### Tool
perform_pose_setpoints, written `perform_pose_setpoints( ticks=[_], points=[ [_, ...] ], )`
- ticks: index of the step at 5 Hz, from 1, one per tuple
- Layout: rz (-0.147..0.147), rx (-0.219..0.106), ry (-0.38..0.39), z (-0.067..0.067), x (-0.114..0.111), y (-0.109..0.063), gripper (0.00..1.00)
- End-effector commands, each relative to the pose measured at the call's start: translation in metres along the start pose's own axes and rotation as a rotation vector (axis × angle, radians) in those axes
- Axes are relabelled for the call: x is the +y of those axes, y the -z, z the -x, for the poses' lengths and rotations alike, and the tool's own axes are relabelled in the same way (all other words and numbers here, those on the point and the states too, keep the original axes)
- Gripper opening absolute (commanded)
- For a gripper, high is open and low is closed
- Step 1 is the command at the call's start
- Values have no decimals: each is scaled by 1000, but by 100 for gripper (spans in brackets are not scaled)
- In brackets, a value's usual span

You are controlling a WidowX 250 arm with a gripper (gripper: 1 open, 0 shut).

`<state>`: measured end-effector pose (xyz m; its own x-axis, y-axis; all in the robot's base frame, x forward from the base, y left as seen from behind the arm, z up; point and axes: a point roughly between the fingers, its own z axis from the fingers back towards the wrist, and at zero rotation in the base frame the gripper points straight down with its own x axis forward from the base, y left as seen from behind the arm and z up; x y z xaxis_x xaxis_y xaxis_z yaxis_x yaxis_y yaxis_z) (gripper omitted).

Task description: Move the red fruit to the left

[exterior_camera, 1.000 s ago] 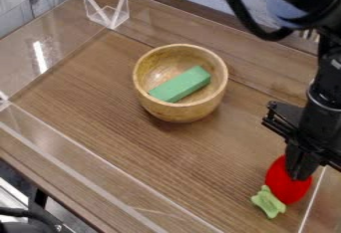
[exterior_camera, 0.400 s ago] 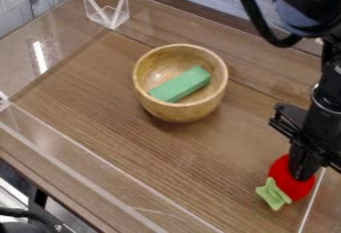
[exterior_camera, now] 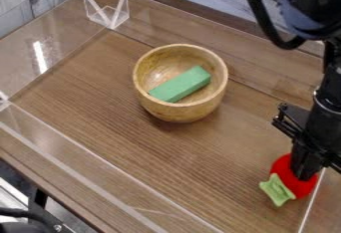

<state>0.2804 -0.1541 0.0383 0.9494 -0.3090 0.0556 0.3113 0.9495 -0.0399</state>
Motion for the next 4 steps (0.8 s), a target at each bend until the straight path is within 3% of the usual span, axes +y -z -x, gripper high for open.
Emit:
perform_pose_setpoints(
  ticks=[1, 4],
  points=[
    [1, -26, 14, -9, 7, -1, 100],
    [1, -7, 63, -8, 6, 12, 100]
  ],
)
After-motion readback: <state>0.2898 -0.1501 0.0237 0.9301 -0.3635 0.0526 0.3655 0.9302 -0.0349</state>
